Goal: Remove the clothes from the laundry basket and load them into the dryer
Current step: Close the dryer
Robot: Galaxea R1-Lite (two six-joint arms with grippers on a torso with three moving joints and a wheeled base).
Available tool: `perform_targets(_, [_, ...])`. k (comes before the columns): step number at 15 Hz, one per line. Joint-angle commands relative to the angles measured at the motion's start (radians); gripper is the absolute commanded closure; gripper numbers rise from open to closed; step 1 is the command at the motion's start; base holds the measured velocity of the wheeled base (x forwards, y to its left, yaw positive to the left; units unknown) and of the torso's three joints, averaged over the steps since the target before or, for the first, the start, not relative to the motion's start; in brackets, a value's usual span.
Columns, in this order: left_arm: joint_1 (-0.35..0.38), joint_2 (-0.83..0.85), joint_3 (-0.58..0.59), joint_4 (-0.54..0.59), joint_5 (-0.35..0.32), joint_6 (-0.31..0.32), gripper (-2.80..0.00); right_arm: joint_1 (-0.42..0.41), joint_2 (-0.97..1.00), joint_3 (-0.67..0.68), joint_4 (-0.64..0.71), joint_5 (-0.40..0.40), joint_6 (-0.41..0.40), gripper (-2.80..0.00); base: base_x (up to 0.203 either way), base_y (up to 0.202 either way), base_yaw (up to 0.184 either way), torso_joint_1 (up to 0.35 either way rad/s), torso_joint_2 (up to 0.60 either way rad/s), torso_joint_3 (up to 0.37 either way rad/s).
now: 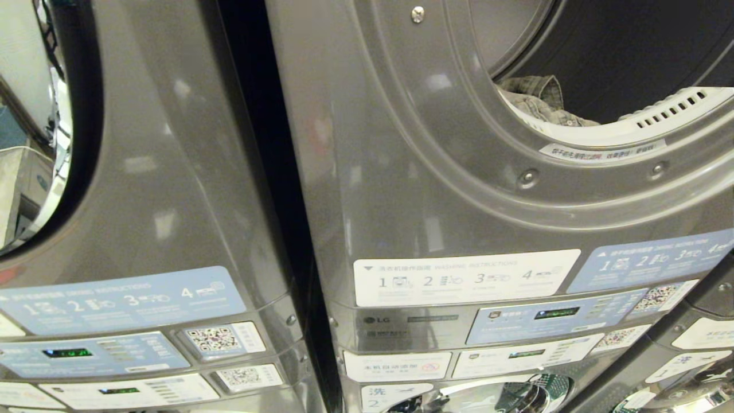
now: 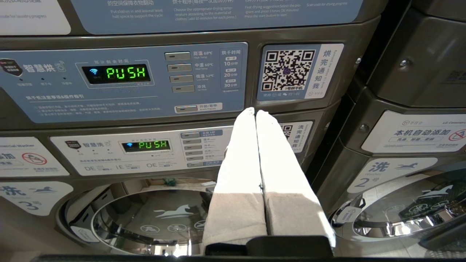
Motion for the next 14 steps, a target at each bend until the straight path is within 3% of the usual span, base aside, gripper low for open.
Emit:
perform_targets(1, [0.001,0.0,0.0,0.0,0.001,0.0,0.0,0.002,-0.014,0.019,-0.003,-0.016,-0.004,0.0,0.0,0.0,0.0,0.0,0.0,0.0])
perform_targets(3, [0.0,0.0,0.0,0.0,0.001,0.0,0.0,0.045,-0.013,0.019,0.067,-0.106,0.0,0.0,0.0,0.0,0.0,0.0,0.0,0.0])
perform_targets(6, [0.001,0.0,0.0,0.0,0.001,0.0,0.0,0.107,-0.025,0.018,0.087,-0.094,0.002,0.0,0.0,0.0,0.0,0.0,0.0,0.0])
perform_targets(10, [0.001,0.001,0.0,0.0,0.0,0.0,0.0,0.138,-0.215,0.01,0.135,-0.094,0.034,0.0,0.0,0.0,0.0,0.0,0.0,0.0])
perform_targets(12, [0.0,0.001,0.0,0.0,0.0,0.0,0.0,0.149,-0.296,-0.012,0.207,-0.138,0.135,0.0,0.0,0.0,0.0,0.0,0.0,0.0])
perform_targets(14, [0.001,0.0,0.0,0.0,0.0,0.0,0.0,0.151,-0.296,-0.018,0.223,-0.145,0.136,0.0,0.0,0.0,0.0,0.0,0.0,0.0])
